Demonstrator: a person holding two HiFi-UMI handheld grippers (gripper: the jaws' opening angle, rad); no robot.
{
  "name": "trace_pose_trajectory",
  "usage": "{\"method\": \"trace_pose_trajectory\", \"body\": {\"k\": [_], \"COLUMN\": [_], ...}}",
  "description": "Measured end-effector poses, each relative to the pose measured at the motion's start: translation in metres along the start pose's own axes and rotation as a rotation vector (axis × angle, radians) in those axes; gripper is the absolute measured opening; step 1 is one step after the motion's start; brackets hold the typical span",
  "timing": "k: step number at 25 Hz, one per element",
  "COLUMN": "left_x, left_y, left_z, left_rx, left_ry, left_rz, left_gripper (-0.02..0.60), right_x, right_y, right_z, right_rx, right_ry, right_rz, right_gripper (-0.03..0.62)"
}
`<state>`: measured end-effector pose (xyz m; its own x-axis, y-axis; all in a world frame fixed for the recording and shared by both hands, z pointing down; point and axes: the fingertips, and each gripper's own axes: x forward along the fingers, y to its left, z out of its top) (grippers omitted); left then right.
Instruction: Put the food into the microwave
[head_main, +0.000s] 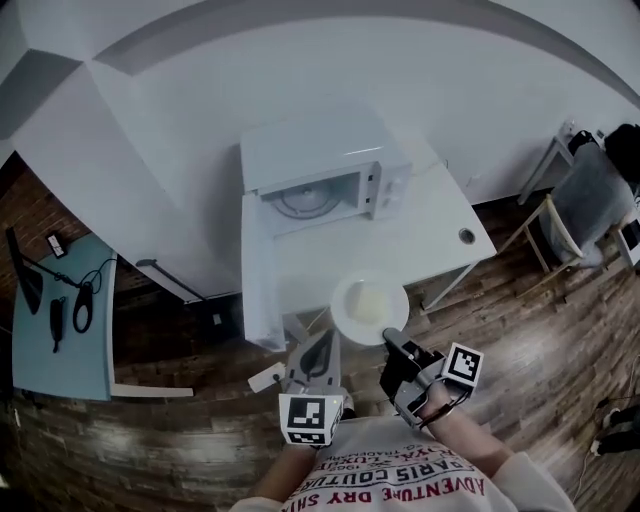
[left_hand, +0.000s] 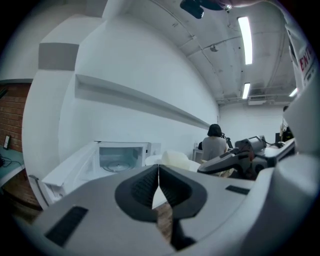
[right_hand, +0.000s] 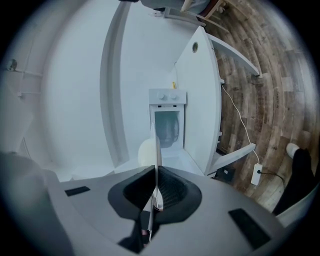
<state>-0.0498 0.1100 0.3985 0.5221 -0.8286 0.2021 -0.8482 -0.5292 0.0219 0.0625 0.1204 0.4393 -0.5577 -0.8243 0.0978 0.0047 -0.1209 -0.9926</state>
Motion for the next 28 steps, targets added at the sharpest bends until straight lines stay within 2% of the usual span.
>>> {"method": "trace_pose_trajectory", "body": {"k": [6, 11, 18, 28], "left_x": [0.030, 0.051, 0.105, 0.208], "left_y": [0.036, 0.057, 0.078, 0.103], "left_z": [0.004, -0.001, 0.000, 0.015], "left_rx": [0.009, -0.016, -0.043, -0.091], "left_ry": [0.005, 0.017, 0.034, 0.071], "left_rz": [-0.029, -0.002, 0.081, 0.257], "left_gripper": [0.006, 0.006, 0.006, 0.006], "right_x": [0.054, 0.082, 0.129, 0.202], "right_y": [0.006, -0.001, -0.006, -0.001], "right_z": [0.013, 0.030, 0.072, 0.164], "right_rx": [-0.002, 0.015, 0.021, -0.066], "right_ry": [-0.016, -0.004, 0.086, 0.280], "right_rz": [-0.003, -0.024, -0.047, -0.093], "right_gripper": [0.023, 0.023, 0.023, 0.023]}}
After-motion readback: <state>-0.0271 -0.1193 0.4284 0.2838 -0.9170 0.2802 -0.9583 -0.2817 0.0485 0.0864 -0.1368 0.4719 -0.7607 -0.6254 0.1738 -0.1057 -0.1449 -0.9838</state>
